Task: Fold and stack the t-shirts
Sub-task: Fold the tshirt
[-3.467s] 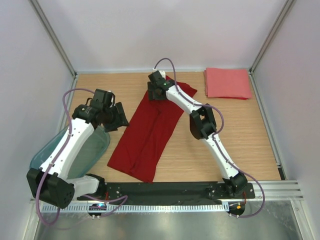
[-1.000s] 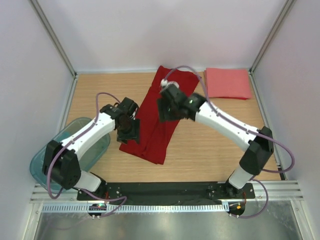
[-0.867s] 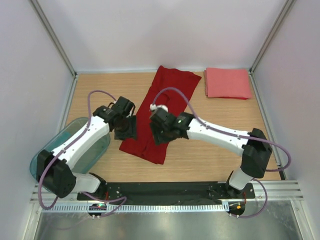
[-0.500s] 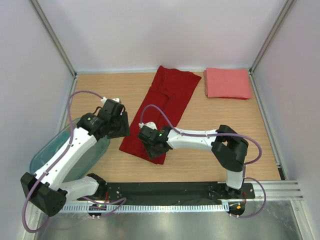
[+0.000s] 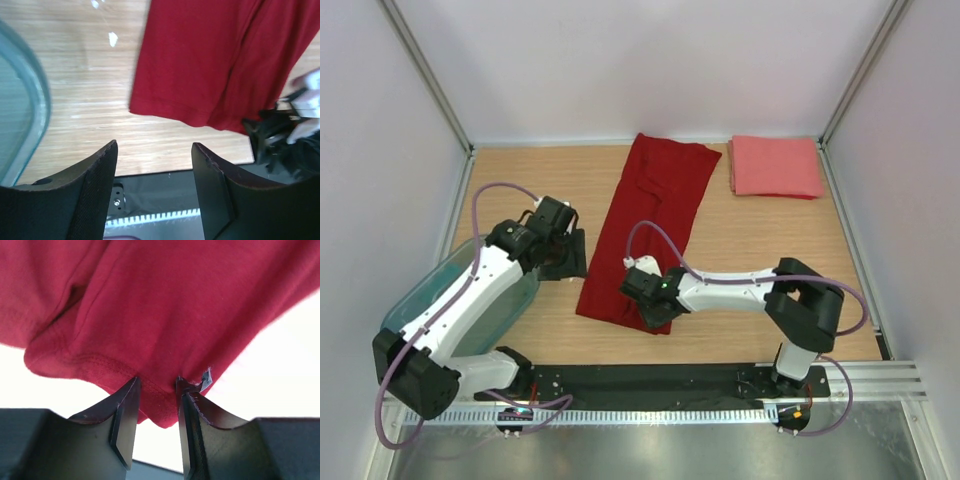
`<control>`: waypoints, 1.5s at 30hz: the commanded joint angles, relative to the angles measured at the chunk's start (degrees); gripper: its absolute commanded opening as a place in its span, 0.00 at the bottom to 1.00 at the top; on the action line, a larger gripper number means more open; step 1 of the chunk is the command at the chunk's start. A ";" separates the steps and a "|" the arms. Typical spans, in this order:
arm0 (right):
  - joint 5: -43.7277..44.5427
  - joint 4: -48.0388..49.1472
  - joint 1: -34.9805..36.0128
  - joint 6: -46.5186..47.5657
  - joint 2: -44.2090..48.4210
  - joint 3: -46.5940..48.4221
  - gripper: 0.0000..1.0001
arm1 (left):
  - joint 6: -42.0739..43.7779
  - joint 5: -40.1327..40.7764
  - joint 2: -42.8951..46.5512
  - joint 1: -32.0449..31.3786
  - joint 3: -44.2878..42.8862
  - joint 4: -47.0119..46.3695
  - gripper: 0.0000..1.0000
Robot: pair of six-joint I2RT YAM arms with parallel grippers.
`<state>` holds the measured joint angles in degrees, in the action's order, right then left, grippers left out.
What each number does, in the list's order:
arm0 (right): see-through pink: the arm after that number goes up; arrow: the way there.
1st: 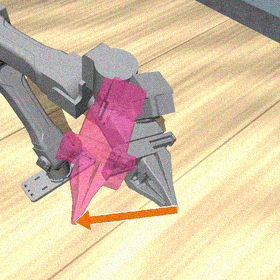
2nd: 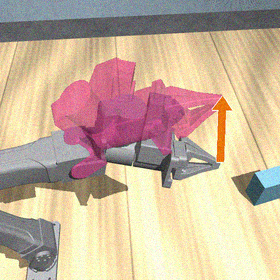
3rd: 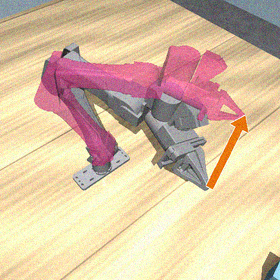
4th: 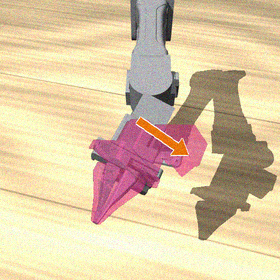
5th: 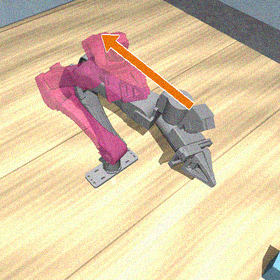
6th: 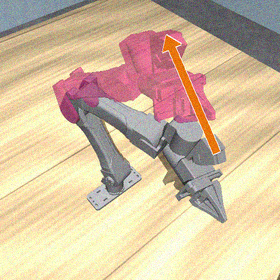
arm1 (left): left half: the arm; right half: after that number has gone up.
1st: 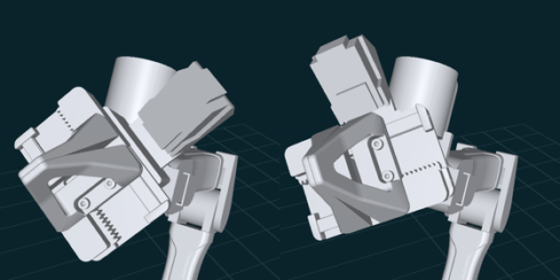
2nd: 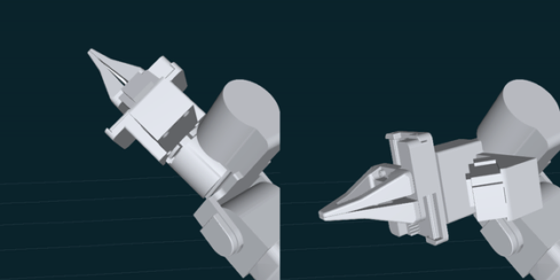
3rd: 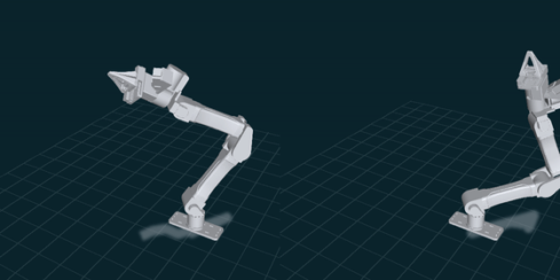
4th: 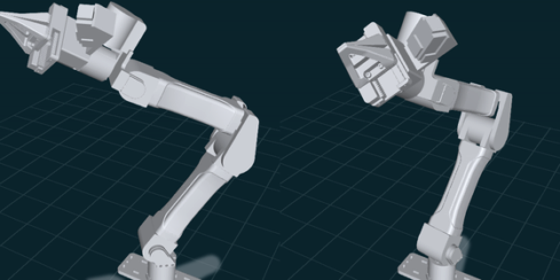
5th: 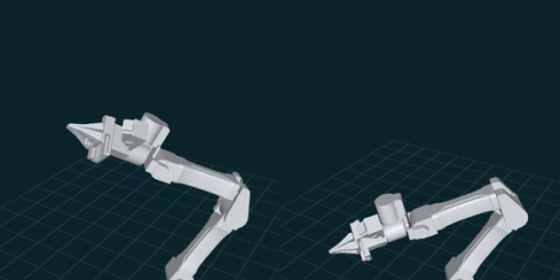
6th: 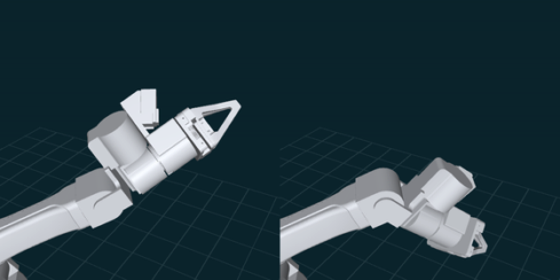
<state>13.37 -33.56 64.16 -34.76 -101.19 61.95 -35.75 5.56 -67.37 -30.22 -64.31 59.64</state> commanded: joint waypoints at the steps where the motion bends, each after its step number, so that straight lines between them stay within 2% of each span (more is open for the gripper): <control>1: 3.51 -10.99 0.26 -4.34 2.91 -9.55 0.42 | 2.87 -7.04 -2.32 -0.10 -1.52 -0.92 0.63; 7: 4.39 -14.51 0.17 -10.40 15.12 -15.54 0.44 | 4.64 -19.94 -9.87 -0.19 1.64 -4.25 0.67; 11: 3.16 -14.43 0.00 -13.30 23.64 -14.85 0.53 | 2.88 -25.50 -14.18 -0.45 6.03 -8.38 0.67; 17: -1.14 -11.97 -2.63 -16.74 30.95 -16.50 0.67 | -0.90 -29.37 -14.54 -1.25 11.31 -13.48 0.68; 19: -6.65 -7.17 -4.82 -17.18 32.97 -21.23 0.68 | -3.27 -29.56 -14.45 -1.25 14.02 -14.98 0.68; 24: -9.49 -3.36 -9.40 -19.63 38.86 -27.40 0.69 | -6.35 -28.94 -12.87 -1.25 17.73 -19.46 0.68; 29: -12.66 -3.18 -14.85 -19.91 44.84 -33.29 0.69 | -5.91 -30.70 -14.27 -1.25 19.66 -21.49 0.68; 35: -16.79 1.91 -16.35 -20.61 44.06 -38.92 0.69 | -6.53 -31.23 -15.06 -1.25 21.60 -23.77 0.67; 42: -19.51 11.92 -16.43 -24.21 40.54 -43.67 0.65 | -8.29 -32.72 -16.56 -1.25 25.46 -27.73 0.61; 45: -20.92 11.16 -16.26 -24.04 39.58 -44.02 0.62 | -8.37 -32.46 -16.82 -1.25 26.34 -28.35 0.61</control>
<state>-7.84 -20.84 47.88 -58.46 -58.87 21.45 -43.53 -25.85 -83.79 -31.27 -38.68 34.52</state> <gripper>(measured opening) 0.623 0.609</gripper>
